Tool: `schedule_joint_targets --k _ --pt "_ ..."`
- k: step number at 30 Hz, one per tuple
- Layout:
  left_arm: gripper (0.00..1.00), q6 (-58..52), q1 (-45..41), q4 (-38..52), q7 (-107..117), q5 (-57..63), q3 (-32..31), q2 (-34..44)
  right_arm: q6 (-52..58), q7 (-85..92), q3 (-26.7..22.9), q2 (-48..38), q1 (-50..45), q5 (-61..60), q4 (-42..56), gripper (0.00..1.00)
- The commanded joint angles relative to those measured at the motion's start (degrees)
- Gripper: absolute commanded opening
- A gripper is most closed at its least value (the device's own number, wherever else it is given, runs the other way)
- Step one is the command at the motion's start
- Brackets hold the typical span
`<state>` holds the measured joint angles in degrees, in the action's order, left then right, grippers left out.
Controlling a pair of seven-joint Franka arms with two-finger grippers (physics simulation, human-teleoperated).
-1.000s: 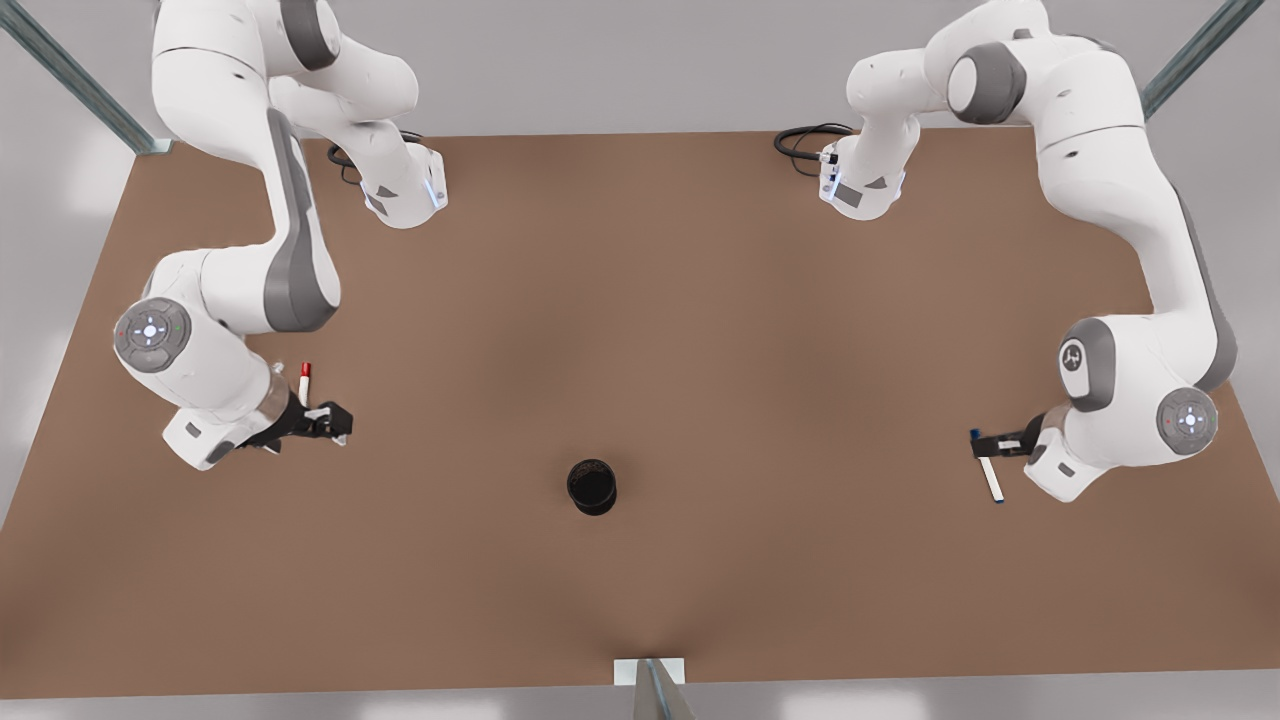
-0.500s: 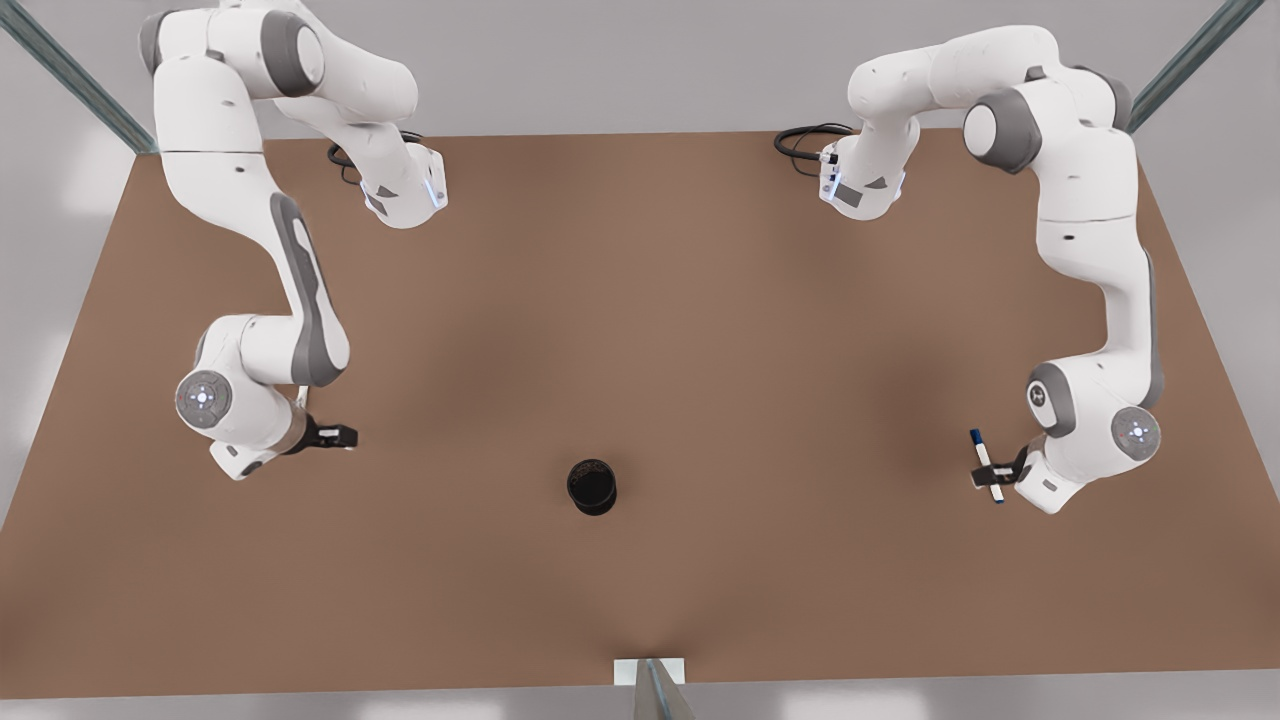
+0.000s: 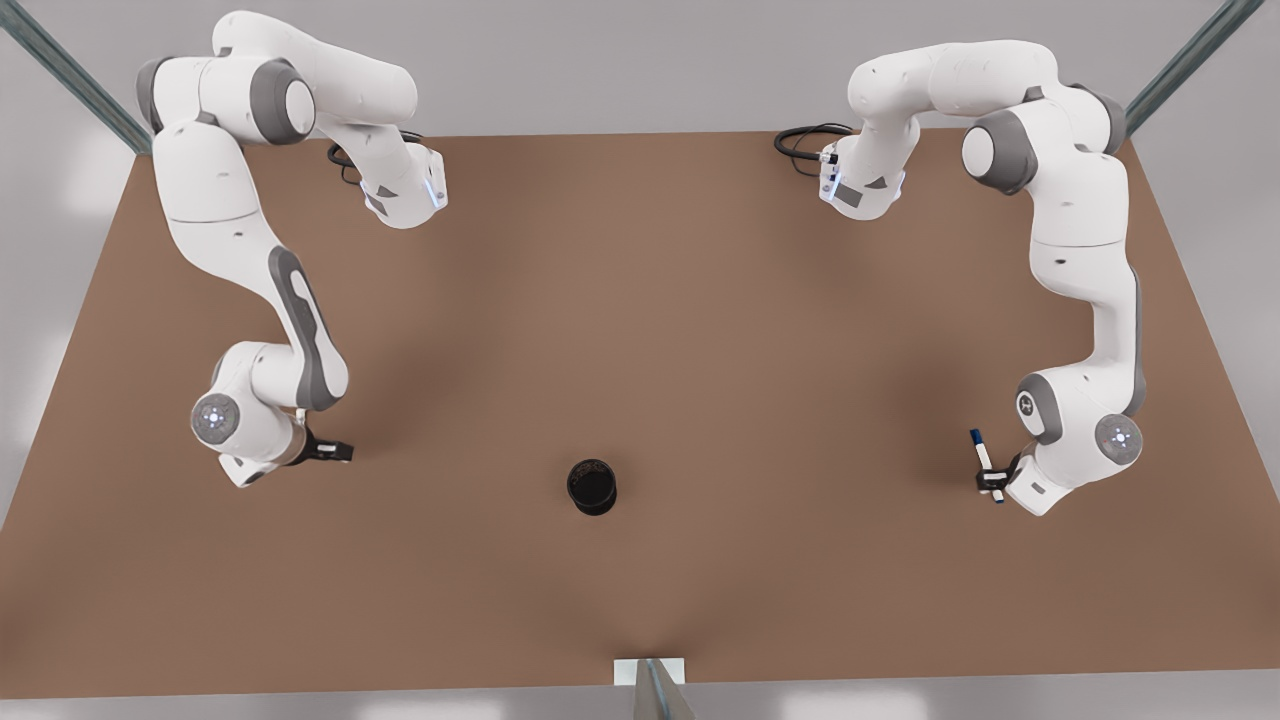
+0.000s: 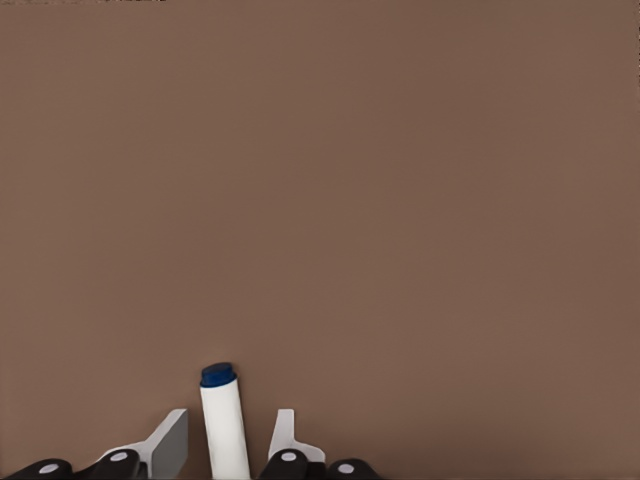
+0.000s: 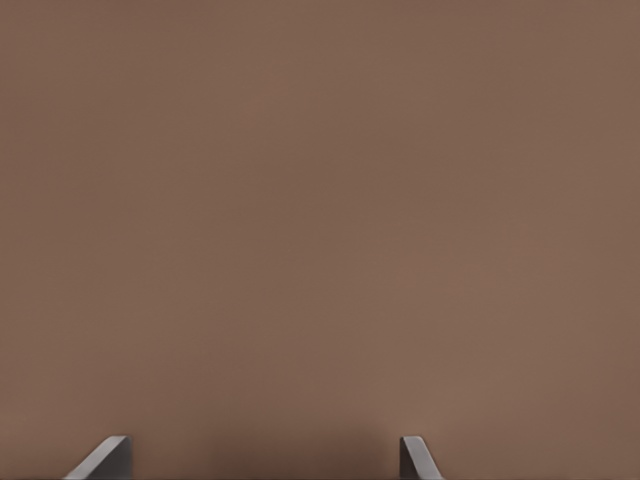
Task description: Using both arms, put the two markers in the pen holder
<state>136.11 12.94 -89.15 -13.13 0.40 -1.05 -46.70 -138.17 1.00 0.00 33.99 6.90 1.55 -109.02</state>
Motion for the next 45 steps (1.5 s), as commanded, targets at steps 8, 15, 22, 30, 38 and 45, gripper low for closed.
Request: schedule_joint_targets --k 8,15,22,30,38,45 --pt "0.3 0.5 0.0 0.1 -3.7 0.0 0.0 0.1 1.8 6.7 0.4 -3.8 3.6 0.0 -2.9 1.0" --pt "0.26 0.5 0.0 0.1 -3.7 0.0 0.0 0.1 1.7 14.2 0.5 -3.7 6.2 0.1 -3.2 0.99" --pt "0.25 0.5 0.0 0.1 -3.7 0.1 0.0 -0.1 1.6 16.5 0.5 -3.8 7.5 0.6 -4.1 0.9" --pt "0.21 0.1 -0.4 0.7 -3.1 0.0 0.0 1.0 1.9 16.9 0.5 -3.4 7.1 0.6 -4.5 0.63" --pt "0.21 -16.0 -8.4 11.1 17.4 -14.2 -25.3 13.7 2.0 16.8 0.5 -2.8 7.3 0.6 -4.4 0.47" --pt "0.21 33.7 -32.7 11.5 2.0 -24.4 -26.5 5.7 2.2 16.7 0.5 -2.6 7.3 0.6 -4.4 0.35"
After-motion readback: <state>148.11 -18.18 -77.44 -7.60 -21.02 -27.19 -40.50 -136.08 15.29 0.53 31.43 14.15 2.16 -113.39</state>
